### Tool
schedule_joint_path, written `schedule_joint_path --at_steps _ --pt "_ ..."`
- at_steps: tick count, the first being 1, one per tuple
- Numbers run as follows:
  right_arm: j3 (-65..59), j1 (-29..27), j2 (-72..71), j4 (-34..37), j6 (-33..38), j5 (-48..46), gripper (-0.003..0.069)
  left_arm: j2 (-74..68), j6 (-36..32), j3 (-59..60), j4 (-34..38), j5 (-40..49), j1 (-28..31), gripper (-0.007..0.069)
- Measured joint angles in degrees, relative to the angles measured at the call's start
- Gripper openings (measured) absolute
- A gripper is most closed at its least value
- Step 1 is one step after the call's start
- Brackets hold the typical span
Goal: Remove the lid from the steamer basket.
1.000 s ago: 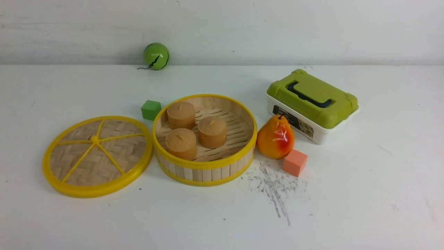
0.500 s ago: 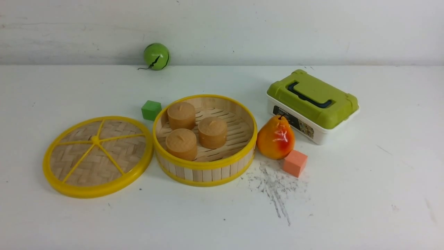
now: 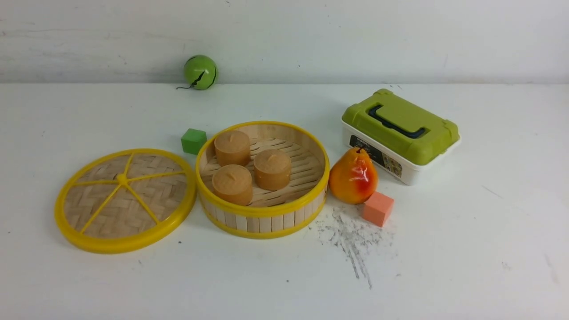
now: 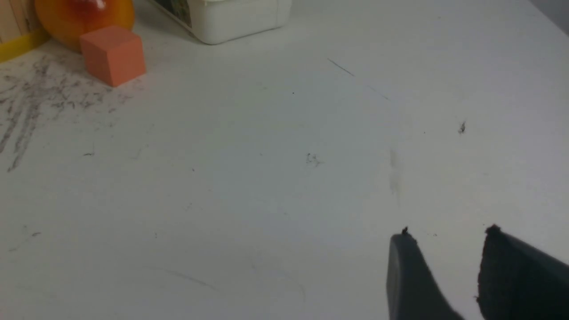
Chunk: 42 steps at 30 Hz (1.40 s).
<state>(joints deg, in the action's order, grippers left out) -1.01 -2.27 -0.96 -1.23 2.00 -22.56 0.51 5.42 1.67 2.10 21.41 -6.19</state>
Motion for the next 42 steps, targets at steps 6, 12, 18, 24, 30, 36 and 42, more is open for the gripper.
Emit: schedule_joint_path --at_steps 6,12,18,24,30,36,42 --pt "0.0 0.0 0.0 0.0 0.0 0.0 0.024 0.0 0.0 0.0 0.1 0.0 0.0 -0.0011" --pt "0.0 0.0 0.0 0.0 0.0 0.0 0.024 0.0 0.0 0.0 0.1 0.0 0.0 -0.0011" --pt "0.0 0.0 0.0 0.0 0.0 0.0 0.024 0.0 0.0 0.0 0.1 0.0 0.0 -0.0008" --pt "0.0 0.0 0.0 0.0 0.0 0.0 0.024 0.0 0.0 0.0 0.0 0.0 0.0 -0.0002" --pt "0.0 0.0 0.0 0.0 0.0 0.0 0.024 0.0 0.0 0.0 0.0 0.0 0.0 0.0003" --pt "0.0 0.0 0.0 0.0 0.0 0.0 0.024 0.0 0.0 0.0 0.0 0.0 0.0 0.0003" --pt "0.0 0.0 0.0 0.0 0.0 0.0 0.024 0.0 0.0 0.0 0.0 0.0 0.0 0.0004"
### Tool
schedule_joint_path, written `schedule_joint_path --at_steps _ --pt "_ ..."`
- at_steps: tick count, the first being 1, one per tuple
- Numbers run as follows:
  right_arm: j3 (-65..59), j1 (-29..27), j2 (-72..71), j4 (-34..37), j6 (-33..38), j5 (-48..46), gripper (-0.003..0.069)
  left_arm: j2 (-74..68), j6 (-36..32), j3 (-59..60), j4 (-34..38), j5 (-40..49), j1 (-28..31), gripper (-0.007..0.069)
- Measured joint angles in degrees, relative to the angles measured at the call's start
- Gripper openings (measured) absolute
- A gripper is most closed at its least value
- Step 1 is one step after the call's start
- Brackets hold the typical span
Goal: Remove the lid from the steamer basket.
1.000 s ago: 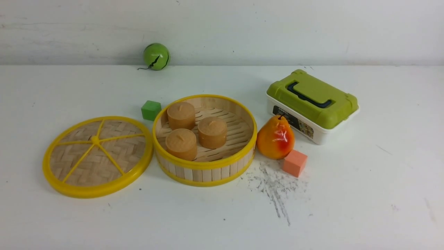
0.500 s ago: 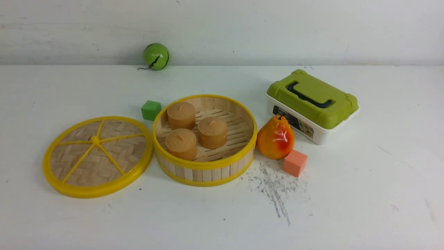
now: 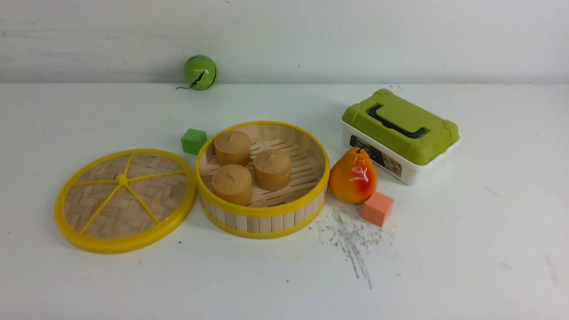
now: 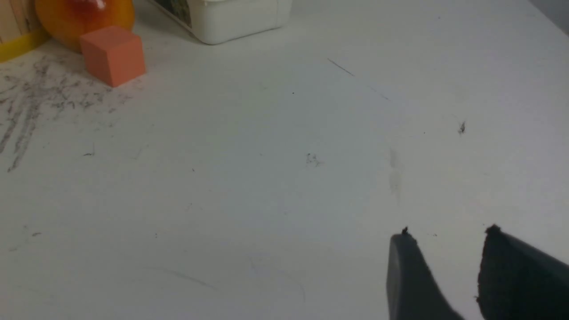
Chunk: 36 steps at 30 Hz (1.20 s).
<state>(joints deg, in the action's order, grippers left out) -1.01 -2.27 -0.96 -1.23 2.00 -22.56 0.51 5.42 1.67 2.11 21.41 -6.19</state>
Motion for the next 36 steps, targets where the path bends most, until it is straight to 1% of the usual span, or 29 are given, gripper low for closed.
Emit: schedule_joint_path --at_steps 21,36 --pt "0.0 0.0 0.0 0.0 0.0 0.0 0.024 0.0 0.0 0.0 0.0 0.0 0.0 0.0004" --pt "0.0 0.0 0.0 0.0 0.0 0.0 0.024 0.0 0.0 0.0 0.0 0.0 0.0 0.0017"
